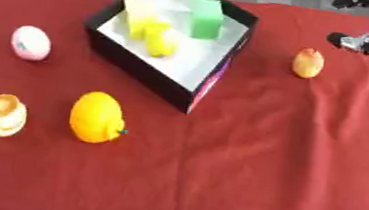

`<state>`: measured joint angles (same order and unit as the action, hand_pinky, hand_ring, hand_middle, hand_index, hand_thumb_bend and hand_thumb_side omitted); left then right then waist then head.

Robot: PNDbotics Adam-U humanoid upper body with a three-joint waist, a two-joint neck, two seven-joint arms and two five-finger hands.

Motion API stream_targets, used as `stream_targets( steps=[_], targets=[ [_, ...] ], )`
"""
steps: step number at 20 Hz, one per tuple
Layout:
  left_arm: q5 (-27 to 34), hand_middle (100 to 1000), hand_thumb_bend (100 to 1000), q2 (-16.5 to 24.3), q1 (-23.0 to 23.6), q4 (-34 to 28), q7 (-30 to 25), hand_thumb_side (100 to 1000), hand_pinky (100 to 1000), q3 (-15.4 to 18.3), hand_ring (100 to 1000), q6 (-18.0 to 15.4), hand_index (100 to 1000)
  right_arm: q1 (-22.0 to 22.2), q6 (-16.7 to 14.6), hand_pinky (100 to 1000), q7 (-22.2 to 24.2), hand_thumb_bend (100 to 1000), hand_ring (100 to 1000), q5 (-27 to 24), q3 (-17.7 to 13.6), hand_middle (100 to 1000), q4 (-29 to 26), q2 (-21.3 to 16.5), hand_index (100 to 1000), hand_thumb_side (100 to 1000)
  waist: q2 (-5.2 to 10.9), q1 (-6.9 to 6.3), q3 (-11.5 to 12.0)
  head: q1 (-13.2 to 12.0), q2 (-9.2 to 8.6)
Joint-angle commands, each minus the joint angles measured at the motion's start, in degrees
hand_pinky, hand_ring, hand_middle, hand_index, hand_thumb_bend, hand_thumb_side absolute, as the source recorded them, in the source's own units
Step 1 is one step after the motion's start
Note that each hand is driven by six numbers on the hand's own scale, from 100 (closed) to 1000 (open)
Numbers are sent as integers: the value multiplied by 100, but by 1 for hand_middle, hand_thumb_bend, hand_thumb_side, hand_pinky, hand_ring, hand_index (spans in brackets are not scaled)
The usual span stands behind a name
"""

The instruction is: Pick up objects on the table and place them in the box.

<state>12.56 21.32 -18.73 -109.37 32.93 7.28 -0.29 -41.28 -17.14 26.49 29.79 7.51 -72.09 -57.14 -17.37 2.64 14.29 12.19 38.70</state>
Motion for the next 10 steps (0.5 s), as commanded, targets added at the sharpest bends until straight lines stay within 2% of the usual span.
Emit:
stream_targets(
  steps=[1, 5, 10],
  targets=[
    [1, 735, 312, 183, -66, -45, -28, 547, 703, 71, 769, 5, 761, -57, -111, 886, 60, 371, 896, 100, -32, 851, 19, -160, 921, 711, 86, 0, 6, 0, -32],
    [31, 735, 313, 182, -70, -40, -43, 547, 703, 67, 769, 6, 761, -44, -214, 885, 134, 379, 897, 205, 30, 856, 53, -132, 920, 713, 83, -2, 14, 8, -46],
    [39, 735, 314, 175, -81, -40, -46, 546, 702, 66, 769, 3, 761, -61, -324, 880, 207, 432, 902, 380, 124, 861, 100, -91, 924, 730, 78, 4, 32, 16, -38]
  ],
)
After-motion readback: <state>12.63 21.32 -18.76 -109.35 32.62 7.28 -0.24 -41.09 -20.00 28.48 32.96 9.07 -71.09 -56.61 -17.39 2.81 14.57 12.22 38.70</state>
